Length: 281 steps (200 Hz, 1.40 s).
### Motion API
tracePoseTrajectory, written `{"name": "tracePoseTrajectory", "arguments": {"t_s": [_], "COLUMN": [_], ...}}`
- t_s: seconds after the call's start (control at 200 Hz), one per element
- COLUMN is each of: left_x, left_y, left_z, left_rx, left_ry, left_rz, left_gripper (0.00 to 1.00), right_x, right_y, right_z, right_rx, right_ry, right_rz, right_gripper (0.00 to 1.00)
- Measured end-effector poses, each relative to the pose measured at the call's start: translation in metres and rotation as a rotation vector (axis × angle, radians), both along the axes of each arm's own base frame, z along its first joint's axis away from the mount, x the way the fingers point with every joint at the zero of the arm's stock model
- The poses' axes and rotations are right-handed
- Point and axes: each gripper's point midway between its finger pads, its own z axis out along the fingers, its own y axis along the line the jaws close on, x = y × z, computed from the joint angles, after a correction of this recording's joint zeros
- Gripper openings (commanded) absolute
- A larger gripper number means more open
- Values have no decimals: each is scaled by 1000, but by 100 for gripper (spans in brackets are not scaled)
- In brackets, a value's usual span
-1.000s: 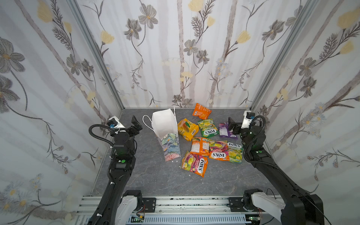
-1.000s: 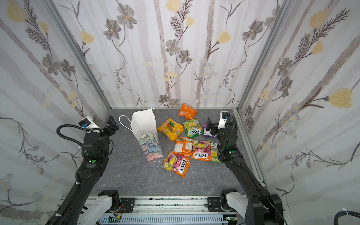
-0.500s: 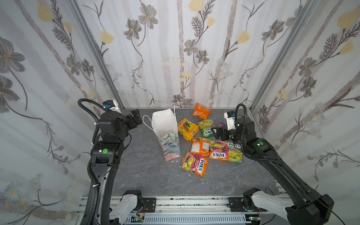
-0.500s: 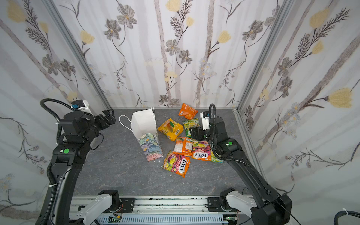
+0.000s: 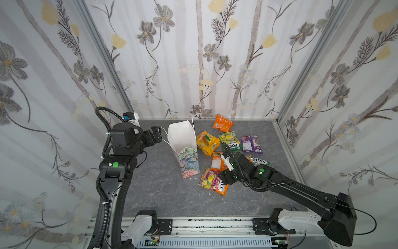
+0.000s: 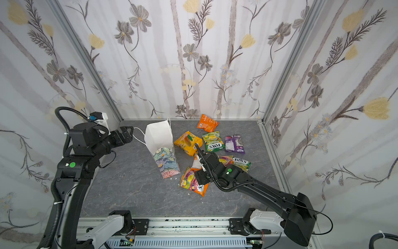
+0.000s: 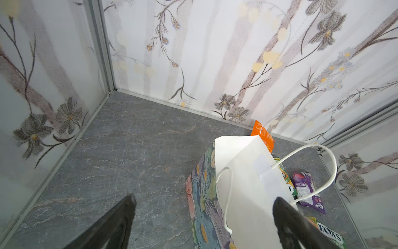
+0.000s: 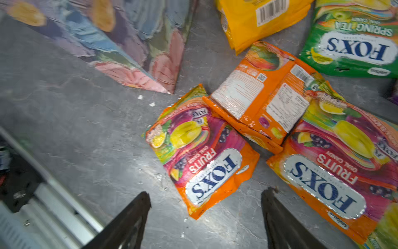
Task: Place the snacks into the paper bag
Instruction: Pick up the snack at the center of the table.
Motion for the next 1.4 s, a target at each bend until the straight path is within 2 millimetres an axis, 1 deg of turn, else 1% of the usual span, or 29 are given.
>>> {"name": "tracePoseTrajectory", "arguments": {"t_s": [0.05,0.12,0.185,0.32,0.425,0.539,0.649,0.789,0.859,0.984,1.174,1.259,1.324,1.404], "left_x": [1,2,2,3,2,4,5,4,3,2,3,5,8,11], "left_y": [0,-1,-1,0,2,3,0,-2,-2,-2,-7,-10,-11,-12], "left_z": [-2,-4,-6,-4,-1,4,6,7,8,10,4,0,-7,-11], "left_rx": [2,5,11,14,18,15,2,-9,-12,-16,-38,-49,-53,-54], "left_ry": [5,7,4,-7,-24,-48,-56,-56,-60,-66,-54,-55,-34,-22], "left_rz": [-3,-8,-10,-3,8,9,-5,-12,-12,-11,-31,-44,-49,-52], "left_gripper": [100,100,100,100,100,100,100,100,100,100,100,100,100,100], "right_x": [0,0,3,19,32,42,49,57,61,60,63,65,69,78], "right_y": [-4,-6,-6,-1,6,10,8,5,4,-2,-12,-16,-21,-28], "right_z": [-12,-22,-29,-37,-42,-53,-67,-72,-77,-92,-99,-98,-96,-94], "right_rx": [-20,-28,-29,-58,-97,-158,-247,-319,-355,-426,-469,-483,-485,-488], "right_ry": [21,35,39,12,-22,-39,-41,-64,-70,-52,-50,-57,-61,-71], "right_rz": [-16,-25,-33,-44,-29,-3,13,31,44,73,86,83,69,45], "right_gripper": [80,80,76,74,67,63,62,62,62,61,59,58,56,55]}}
